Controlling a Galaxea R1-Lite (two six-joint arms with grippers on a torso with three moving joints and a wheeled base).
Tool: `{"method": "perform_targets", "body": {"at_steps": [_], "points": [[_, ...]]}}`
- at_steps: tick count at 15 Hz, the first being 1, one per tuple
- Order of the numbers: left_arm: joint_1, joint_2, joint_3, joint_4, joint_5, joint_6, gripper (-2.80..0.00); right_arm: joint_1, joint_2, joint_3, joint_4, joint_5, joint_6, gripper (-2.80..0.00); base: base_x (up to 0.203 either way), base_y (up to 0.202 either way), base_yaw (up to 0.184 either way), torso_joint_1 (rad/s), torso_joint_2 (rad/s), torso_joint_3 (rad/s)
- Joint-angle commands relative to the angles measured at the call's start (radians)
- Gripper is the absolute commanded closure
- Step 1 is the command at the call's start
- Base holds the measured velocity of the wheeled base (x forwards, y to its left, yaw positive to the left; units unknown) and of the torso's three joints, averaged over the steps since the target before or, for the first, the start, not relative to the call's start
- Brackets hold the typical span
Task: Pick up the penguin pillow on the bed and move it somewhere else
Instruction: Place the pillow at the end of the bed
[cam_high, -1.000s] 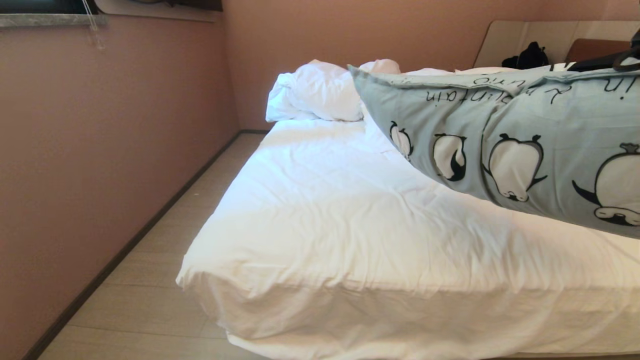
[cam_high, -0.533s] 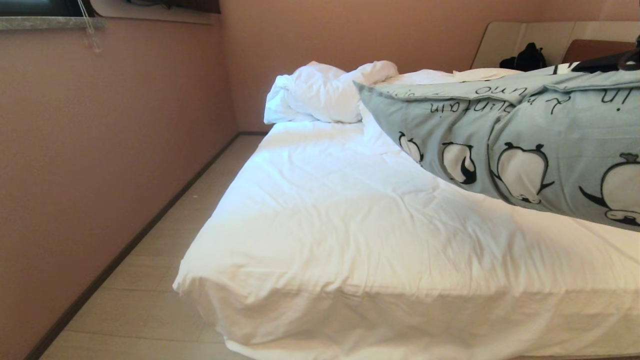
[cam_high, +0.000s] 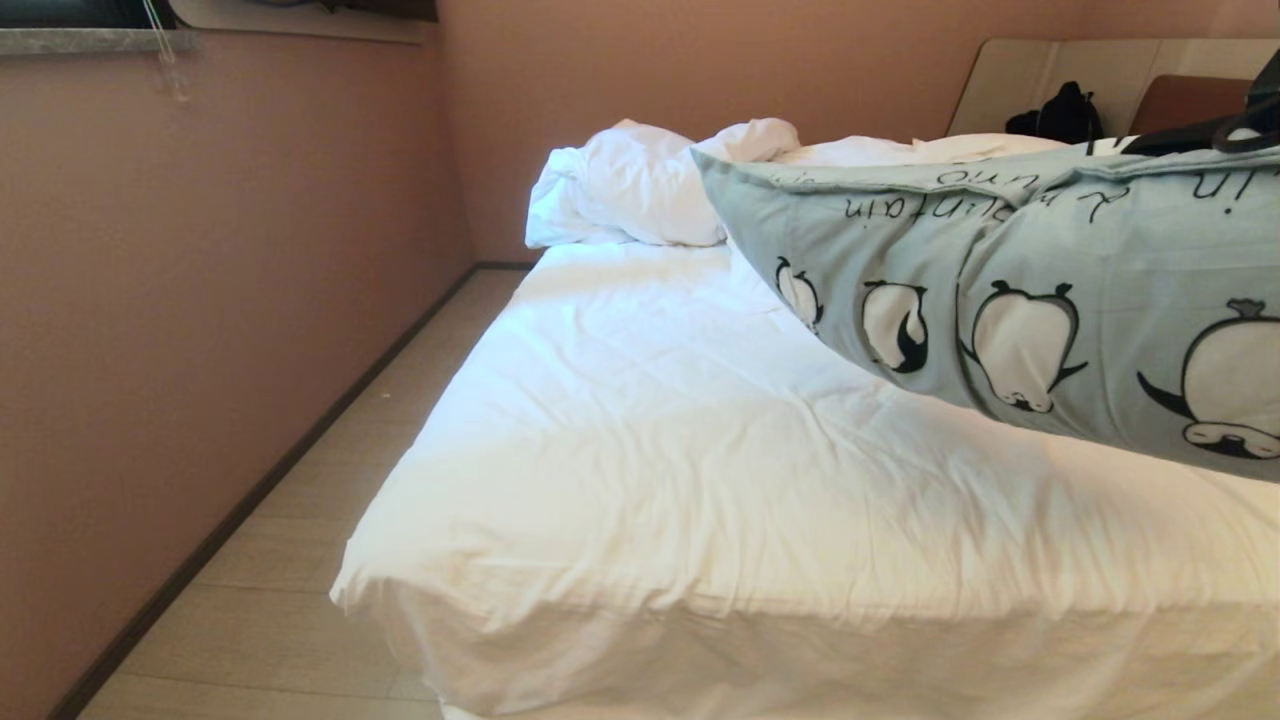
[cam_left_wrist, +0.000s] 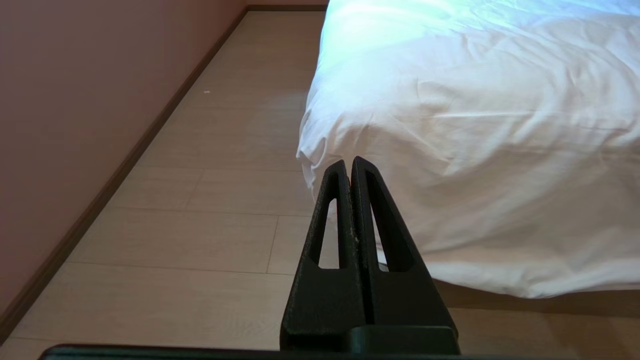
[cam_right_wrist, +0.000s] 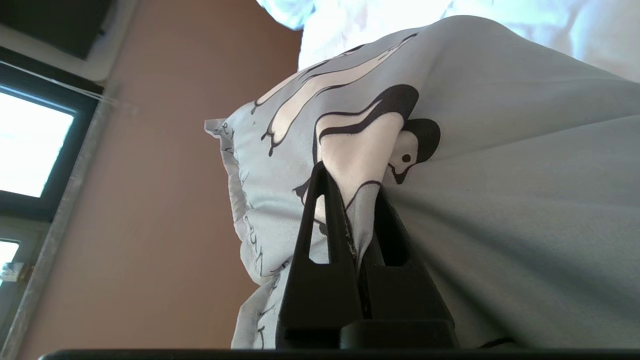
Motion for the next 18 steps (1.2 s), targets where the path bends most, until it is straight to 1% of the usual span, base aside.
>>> {"method": "perform_targets", "body": {"at_steps": [1,4,7,8,10,11,12,14,15,16,17,18], "points": [[0.0,0.0,0.002,0.0,0.0,0.0,0.0,0.031,0.005,0.006,0.0,-0.001,-0.018,0.0,0.0,0.0,0.0,0.0,0.0,0.0],[0.0,0.0,0.002,0.0,0.0,0.0,0.0,0.076,0.046,-0.006,-0.02,-0.006,-0.032,0.0,0.0,0.0,0.0,0.0,0.0,0.0],[0.0,0.0,0.002,0.0,0.0,0.0,0.0,0.124,0.148,-0.091,-0.075,-0.027,-0.052,0.0,0.0,0.0,0.0,0.0,0.0,0.0],[0.0,0.0,0.002,0.0,0.0,0.0,0.0,0.143,0.193,-0.131,-0.08,-0.039,-0.082,0.0,0.0,0.0,0.0,0.0,0.0,0.0],[0.0,0.0,0.002,0.0,0.0,0.0,0.0,0.197,0.268,-0.187,-0.092,-0.092,-0.16,0.0,0.0,0.0,0.0,0.0,0.0,0.0],[0.0,0.0,0.002,0.0,0.0,0.0,0.0,0.23,0.32,-0.213,-0.113,-0.137,-0.211,0.0,0.0,0.0,0.0,0.0,0.0,0.0],[0.0,0.0,0.002,0.0,0.0,0.0,0.0,0.266,0.367,-0.232,-0.152,-0.203,-0.263,0.0,0.0,0.0,0.0,0.0,0.0,0.0],[0.0,0.0,0.002,0.0,0.0,0.0,0.0,0.338,0.448,-0.247,-0.292,-0.334,-0.369,0.0,0.0,0.0,0.0,0.0,0.0,0.0],[0.0,0.0,0.002,0.0,0.0,0.0,0.0,0.371,0.48,-0.25,-0.344,-0.397,-0.439,0.0,0.0,0.0,0.0,0.0,0.0,0.0],[0.0,0.0,0.002,0.0,0.0,0.0,0.0,0.397,0.503,-0.251,-0.375,-0.454,-0.492,0.0,0.0,0.0,0.0,0.0,0.0,0.0],[0.0,0.0,0.002,0.0,0.0,0.0,0.0,0.42,0.523,-0.251,-0.405,-0.508,-0.528,0.0,0.0,0.0,0.0,0.0,0.0,0.0],[0.0,0.0,0.002,0.0,0.0,0.0,0.0,0.442,0.549,-0.252,-0.456,-0.584,-0.558,0.0,0.0,0.0,0.0,0.0,0.0,0.0]]}}
